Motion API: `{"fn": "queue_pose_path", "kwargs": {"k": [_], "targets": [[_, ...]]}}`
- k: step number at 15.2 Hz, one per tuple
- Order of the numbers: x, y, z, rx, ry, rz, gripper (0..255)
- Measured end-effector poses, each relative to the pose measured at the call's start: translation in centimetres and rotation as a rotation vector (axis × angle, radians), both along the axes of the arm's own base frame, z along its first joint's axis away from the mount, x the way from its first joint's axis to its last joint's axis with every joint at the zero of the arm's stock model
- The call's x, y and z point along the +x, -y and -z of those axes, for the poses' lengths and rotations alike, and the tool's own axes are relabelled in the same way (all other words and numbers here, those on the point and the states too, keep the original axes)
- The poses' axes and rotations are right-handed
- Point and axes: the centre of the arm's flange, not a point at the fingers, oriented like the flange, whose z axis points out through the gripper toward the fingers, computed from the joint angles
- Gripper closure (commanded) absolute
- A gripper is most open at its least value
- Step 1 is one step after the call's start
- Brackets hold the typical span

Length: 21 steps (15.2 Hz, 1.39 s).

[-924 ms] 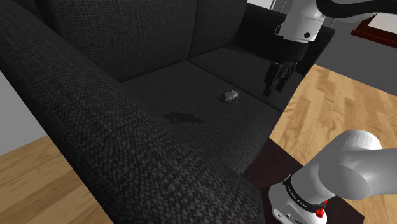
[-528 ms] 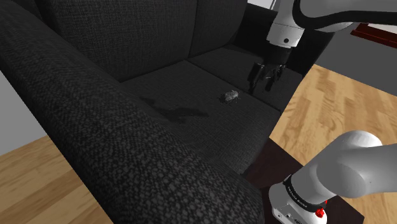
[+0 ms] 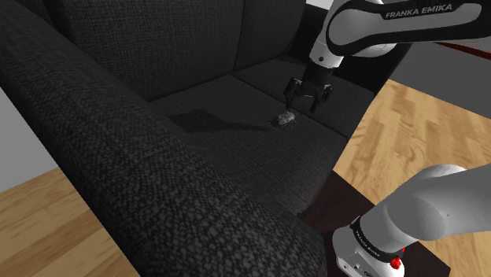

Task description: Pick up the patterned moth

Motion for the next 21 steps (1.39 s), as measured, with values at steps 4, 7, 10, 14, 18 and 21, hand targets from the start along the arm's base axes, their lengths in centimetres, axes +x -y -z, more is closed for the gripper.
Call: {"fn": "queue_pose_path", "kwargs": {"k": [4, 7, 10, 14, 18, 21], "targets": [[2.8, 2.3, 2.3, -0.021, 0.042, 0.182, 0], [4.2, 3.7, 3.9, -0.029, 0.060, 0.259, 0], [4.3, 3.9, 5.5, -0.030, 0.062, 0.269, 0], [4.3, 3.9, 7.1, -0.030, 0.063, 0.270, 255], [4.3, 3.8, 7.2, -0.030, 0.065, 0.270, 255], [4.3, 3.8, 7.2, -0.030, 0.066, 0.270, 255]]}}
